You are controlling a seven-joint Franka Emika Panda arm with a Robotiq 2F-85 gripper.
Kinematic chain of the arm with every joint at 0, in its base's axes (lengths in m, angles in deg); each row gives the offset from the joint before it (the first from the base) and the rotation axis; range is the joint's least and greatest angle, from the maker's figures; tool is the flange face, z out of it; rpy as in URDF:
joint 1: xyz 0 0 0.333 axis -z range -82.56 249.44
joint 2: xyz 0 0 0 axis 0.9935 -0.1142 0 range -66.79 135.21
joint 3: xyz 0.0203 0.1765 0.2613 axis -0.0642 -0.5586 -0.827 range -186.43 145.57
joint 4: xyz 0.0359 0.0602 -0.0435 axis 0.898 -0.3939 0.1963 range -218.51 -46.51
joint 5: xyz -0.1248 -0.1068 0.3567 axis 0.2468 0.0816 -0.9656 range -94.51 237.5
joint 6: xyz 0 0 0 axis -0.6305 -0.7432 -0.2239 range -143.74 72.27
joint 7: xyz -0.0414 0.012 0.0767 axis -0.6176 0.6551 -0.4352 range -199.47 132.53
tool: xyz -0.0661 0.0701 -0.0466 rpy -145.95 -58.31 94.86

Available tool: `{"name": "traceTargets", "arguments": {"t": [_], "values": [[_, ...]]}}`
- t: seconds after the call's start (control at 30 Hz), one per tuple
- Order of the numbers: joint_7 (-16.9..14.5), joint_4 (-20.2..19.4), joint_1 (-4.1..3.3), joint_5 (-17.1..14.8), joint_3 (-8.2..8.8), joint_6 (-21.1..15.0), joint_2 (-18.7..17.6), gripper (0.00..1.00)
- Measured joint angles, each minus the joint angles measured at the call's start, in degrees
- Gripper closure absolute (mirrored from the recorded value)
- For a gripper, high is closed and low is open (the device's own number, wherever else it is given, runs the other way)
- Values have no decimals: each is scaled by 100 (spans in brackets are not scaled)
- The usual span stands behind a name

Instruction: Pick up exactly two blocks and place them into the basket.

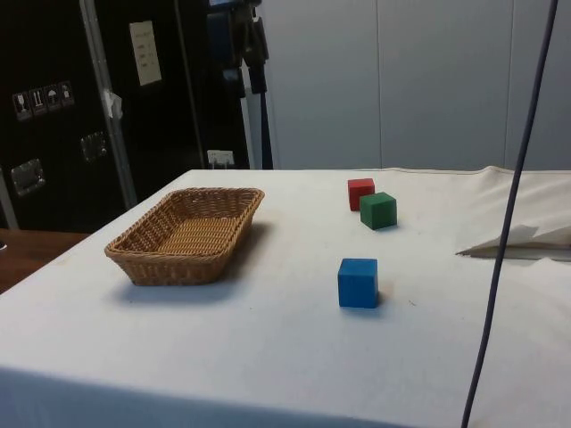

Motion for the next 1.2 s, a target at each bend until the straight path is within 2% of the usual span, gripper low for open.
{"name": "traceTargets", "arguments": {"t": [0.23,0.53,0.8,0.9,1.0,1.07,1.2], "values": [[29,-155,0,0,-86,-97,115,0],[86,-441,0,0,-252,-498,338,0],[103,-848,0,0,-378,-974,579,0],[103,-1106,0,0,-441,-1272,710,0],[92,-1375,0,0,-458,-1547,819,0],[92,-1375,0,0,-458,-1547,819,0],[69,-1627,6,29,-470,-1816,894,0]]}}
